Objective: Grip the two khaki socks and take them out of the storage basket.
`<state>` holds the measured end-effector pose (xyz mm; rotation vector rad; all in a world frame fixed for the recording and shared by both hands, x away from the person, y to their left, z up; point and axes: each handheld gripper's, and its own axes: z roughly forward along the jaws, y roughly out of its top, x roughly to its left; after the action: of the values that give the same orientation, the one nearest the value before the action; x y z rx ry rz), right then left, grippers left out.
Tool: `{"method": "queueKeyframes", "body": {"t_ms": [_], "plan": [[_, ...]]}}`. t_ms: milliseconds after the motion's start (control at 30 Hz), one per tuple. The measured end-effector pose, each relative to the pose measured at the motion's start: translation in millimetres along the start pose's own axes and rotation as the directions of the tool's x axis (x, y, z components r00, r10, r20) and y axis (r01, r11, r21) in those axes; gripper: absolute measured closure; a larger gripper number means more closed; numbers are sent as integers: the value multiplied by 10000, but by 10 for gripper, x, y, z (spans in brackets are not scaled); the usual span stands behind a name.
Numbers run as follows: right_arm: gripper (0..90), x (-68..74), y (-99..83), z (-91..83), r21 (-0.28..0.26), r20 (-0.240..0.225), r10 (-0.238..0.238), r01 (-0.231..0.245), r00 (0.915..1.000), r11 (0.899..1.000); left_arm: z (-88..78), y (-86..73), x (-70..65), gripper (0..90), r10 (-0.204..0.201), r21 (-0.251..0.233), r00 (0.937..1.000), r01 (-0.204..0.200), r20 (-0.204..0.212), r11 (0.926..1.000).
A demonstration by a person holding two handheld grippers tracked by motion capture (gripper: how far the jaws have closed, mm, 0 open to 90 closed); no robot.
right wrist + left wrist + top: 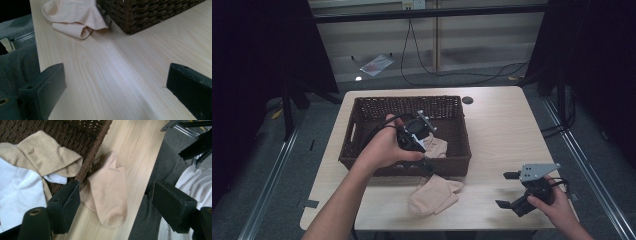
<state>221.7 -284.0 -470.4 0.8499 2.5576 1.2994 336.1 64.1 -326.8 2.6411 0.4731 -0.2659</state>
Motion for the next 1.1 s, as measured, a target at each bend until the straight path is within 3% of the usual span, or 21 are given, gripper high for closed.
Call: {"method": "queueKeyframes", "body": {"t_ms": [333, 1000, 1100], "plan": [[23, 2, -4, 2, 30, 2, -49, 49, 10000, 10000, 104, -167, -7, 168, 126, -324, 9998, -130, -149, 9994], [23, 2, -4, 6, 35, -28, -46, 46, 10000, 10000, 296, -433, -61, 133, 152, -492, 9998, -158, -125, 9987], [23, 3, -4, 3, 33, -2, -36, 36, 10000, 10000, 345, -476, -57, 132, 324, -546, 9994, -330, -117, 9980]]}}
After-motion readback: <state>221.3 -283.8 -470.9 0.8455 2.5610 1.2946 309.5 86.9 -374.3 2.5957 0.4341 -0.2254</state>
